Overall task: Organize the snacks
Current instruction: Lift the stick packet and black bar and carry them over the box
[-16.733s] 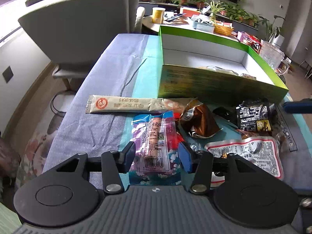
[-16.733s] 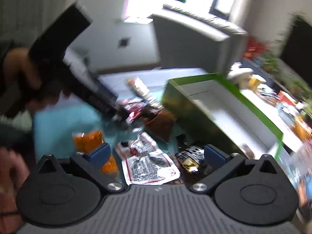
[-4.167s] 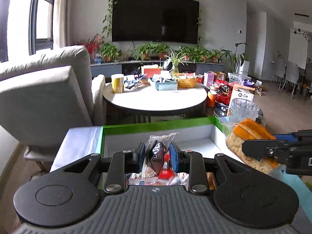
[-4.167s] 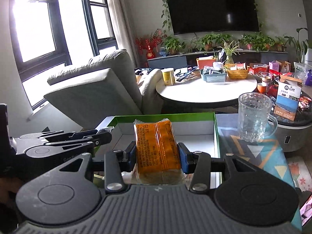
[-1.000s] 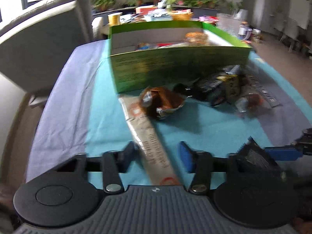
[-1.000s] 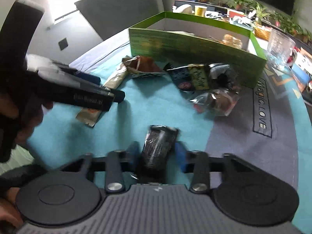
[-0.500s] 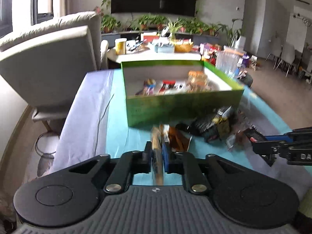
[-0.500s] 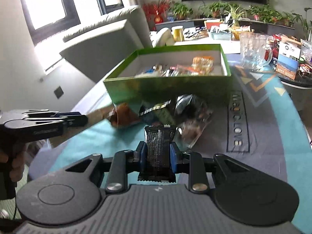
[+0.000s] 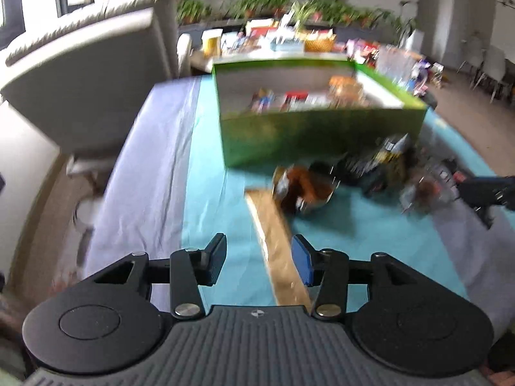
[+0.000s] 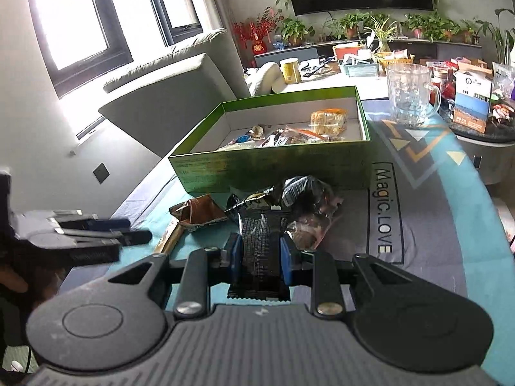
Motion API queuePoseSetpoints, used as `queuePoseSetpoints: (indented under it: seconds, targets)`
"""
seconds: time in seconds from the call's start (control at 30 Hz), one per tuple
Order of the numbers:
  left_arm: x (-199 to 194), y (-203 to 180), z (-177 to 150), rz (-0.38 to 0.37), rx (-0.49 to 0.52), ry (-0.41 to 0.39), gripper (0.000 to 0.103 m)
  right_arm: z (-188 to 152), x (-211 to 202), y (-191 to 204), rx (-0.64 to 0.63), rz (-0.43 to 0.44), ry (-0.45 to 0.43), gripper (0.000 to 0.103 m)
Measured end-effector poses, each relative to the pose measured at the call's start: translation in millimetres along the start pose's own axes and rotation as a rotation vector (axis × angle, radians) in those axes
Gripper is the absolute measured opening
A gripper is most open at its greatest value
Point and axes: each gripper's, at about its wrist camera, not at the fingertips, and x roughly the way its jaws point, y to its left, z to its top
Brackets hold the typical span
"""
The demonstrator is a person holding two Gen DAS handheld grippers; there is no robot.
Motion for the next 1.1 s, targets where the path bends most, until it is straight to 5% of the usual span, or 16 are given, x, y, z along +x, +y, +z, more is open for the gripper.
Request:
queuePoseSetpoints:
  seconds: [0.2, 0.37, 0.4, 0.53, 0.83, 1.1]
  targets:
    - [11.5, 1.1, -2.5, -0.051, -0.102, 0.048, 0.042, -0.9, 3.1, 0.2, -0.003, 0.006, 0.013, 0.022]
    - [14.6, -11.6, -5.8, -0.037, -0.034, 0.046, 0.041, -1.8, 5.2, 2.1, -0.004, 0.009, 0.018, 0.022]
    - [14.3, -14.0, -6.8, -0.027, -0.011, 0.038, 0.027, -1.9, 5.7, 2.5, -0.005, 0.009, 0.020, 0.022]
    - [4.5, -1.5, -5.6, -0.079, -0.099, 0.034, 0.023, 0.0, 3.3, 3.9, -0.010, 0.012, 0.008, 0.022]
    - [-64.4, 0.8, 33.5, -0.043, -0.018, -0.246, 0.021, 18.9, -0.1, 5.4, -0.030, 0.009, -0.058, 0.022]
    - [-48.4, -22.0, 77.8, -0.051, 0.046, -0.306, 0.022, 52.3, -1.5, 3.1, -0.040, 0.009, -0.167, 0.022]
